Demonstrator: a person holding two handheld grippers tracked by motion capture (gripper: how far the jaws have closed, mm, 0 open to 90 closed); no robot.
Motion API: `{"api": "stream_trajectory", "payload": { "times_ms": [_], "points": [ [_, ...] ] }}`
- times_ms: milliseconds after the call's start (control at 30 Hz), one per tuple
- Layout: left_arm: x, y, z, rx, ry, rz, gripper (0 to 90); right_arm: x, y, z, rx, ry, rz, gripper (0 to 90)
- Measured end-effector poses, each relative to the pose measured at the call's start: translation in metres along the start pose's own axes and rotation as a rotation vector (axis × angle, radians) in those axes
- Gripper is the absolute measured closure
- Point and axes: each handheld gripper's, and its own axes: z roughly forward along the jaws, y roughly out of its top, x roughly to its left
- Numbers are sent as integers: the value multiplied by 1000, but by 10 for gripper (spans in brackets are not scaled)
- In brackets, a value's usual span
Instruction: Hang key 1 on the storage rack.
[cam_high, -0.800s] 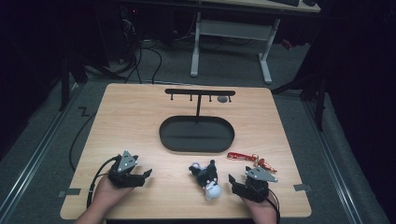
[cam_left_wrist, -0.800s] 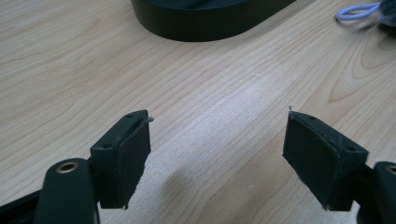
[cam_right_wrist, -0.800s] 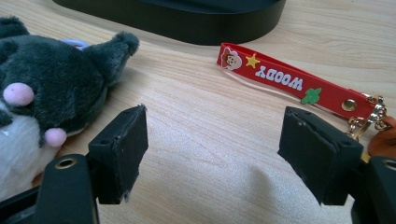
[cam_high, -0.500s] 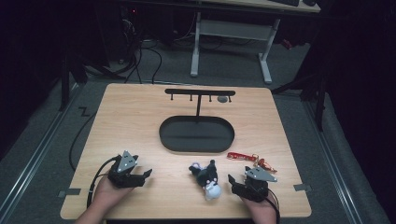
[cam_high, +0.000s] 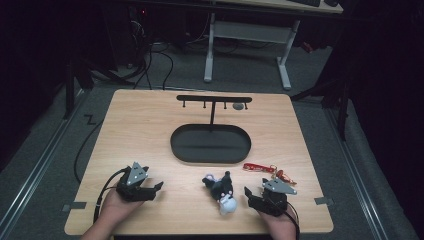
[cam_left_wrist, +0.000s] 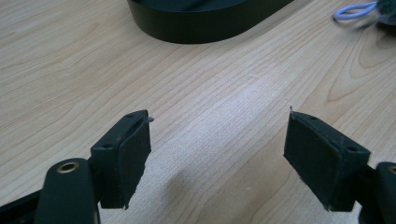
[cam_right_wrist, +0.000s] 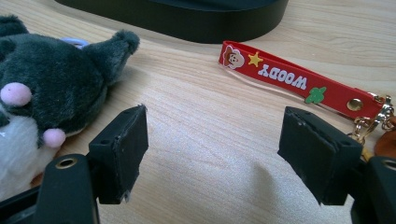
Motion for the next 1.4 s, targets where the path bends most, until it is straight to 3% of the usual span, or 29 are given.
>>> {"api": "stream_trajectory", "payload": {
  "times_ms": [133, 300, 533, 867, 1200, 1300, 1400],
  "points": [
    [0, 0, 0, 0, 3, 5, 231, -2, 2, -1, 4, 1, 18, 229],
    [-3, 1, 0, -2, 10, 15, 227, -2, 3, -5, 4, -5, 5, 223],
    [-6, 4, 1, -7, 18, 38, 215, -4, 5, -5, 25, 10, 38, 228],
    [-10, 8, 1, -29, 9, 46, 139, -3, 15, -6, 39, -44, -22, 193],
    [-7, 9, 3, -20, -15, 49, 81, 3, 23, -4, 199, -58, -37, 192],
    [-6, 8, 1, -32, -10, 43, 78, 6, 26, -5, 262, -62, -53, 192],
    [-5, 9, -1, -48, -15, 39, 79, 7, 27, -6, 289, -68, -46, 192]
  ]
}}
